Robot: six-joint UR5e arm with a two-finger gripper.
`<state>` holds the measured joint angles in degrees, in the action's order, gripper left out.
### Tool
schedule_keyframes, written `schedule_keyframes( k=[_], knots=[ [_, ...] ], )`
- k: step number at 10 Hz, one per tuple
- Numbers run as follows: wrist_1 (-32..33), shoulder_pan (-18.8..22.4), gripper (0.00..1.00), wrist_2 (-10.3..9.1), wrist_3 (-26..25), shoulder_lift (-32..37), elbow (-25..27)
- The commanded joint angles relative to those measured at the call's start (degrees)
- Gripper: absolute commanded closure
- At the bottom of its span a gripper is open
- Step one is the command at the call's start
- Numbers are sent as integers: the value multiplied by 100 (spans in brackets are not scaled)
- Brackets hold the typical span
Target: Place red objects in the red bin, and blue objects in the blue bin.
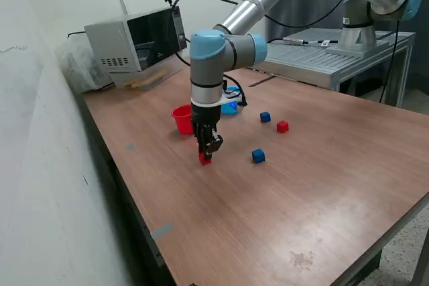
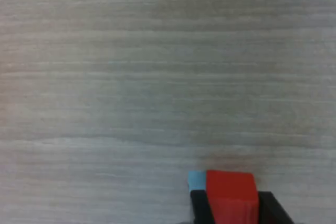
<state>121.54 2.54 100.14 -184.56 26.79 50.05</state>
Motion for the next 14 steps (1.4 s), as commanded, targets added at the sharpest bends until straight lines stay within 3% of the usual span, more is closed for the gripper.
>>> schedule_keyframes(
  k=[1, 6, 14],
  knots=[
    [-69, -16, 100, -92, 8, 36, -5],
    [-613, -384, 100, -65, 43, 1099, 83],
    [-684, -1290, 100, 119, 280, 1267, 250]
  ],
)
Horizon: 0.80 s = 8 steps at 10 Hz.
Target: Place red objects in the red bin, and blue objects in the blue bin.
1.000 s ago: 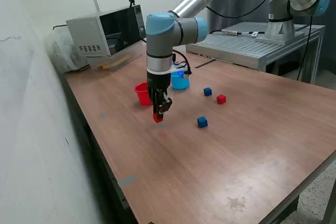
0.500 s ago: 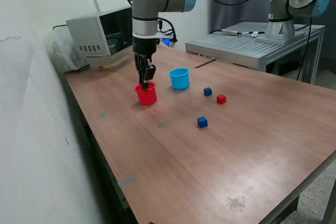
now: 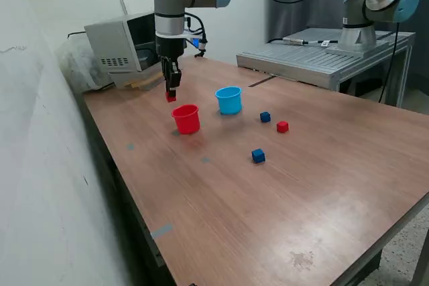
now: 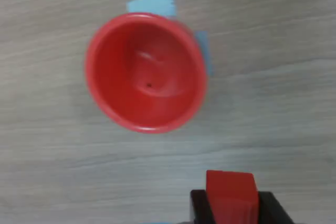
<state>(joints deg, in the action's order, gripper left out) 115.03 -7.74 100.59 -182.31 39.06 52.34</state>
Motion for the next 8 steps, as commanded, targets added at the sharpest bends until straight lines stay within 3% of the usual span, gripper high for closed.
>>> schedule_keyframes(
  k=[1, 2, 8],
  knots=[
    [-60, -341, 100, 171, 55, 40, 143],
    [-77, -368, 100, 241, 46, 49, 258],
    [-183, -342, 100, 233, 11, 216, 838]
  ],
)
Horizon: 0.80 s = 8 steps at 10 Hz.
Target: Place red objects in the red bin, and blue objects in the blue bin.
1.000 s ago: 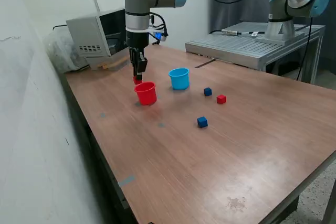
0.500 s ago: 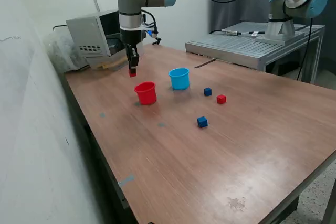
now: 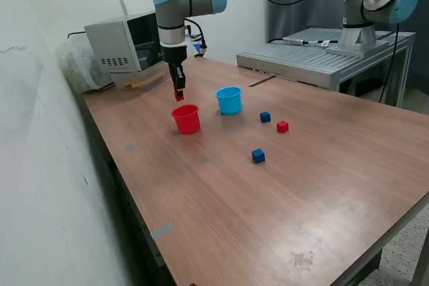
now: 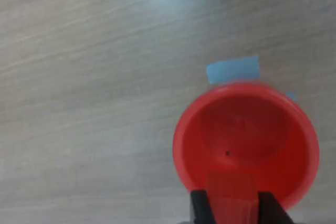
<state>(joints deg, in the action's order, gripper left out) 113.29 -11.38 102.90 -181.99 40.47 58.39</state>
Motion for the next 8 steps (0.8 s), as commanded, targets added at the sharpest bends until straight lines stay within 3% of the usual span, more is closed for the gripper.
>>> schedule_keyframes(
  k=[1, 8],
  knots=[
    [9, 30, 100, 2, -21, 101, 269],
    [62, 56, 100, -15, 14, 110, 269]
  ],
)
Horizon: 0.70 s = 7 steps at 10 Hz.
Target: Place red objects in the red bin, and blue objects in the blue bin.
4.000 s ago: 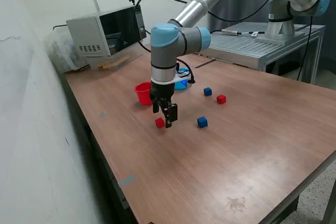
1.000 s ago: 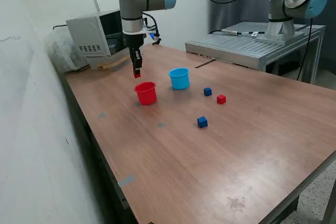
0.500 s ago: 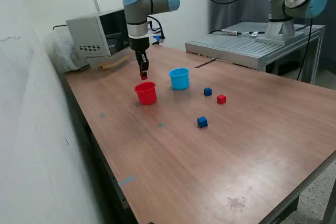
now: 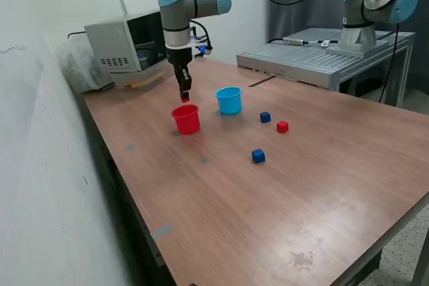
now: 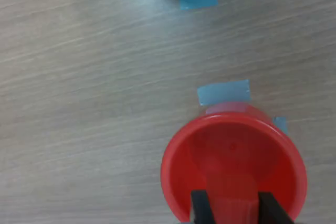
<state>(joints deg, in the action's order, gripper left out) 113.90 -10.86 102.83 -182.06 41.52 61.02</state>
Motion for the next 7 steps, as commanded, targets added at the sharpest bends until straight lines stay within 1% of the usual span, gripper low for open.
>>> schedule_keyframes(
  k=[1, 2, 3, 7],
  knots=[
    [10, -4, 100, -9, 30, 5, -37],
    [18, -4, 100, -9, 30, 5, -46],
    [18, -4, 0, 0, 30, 5, -55],
    [54, -4, 0, -8, 30, 5, -64]
  ],
)
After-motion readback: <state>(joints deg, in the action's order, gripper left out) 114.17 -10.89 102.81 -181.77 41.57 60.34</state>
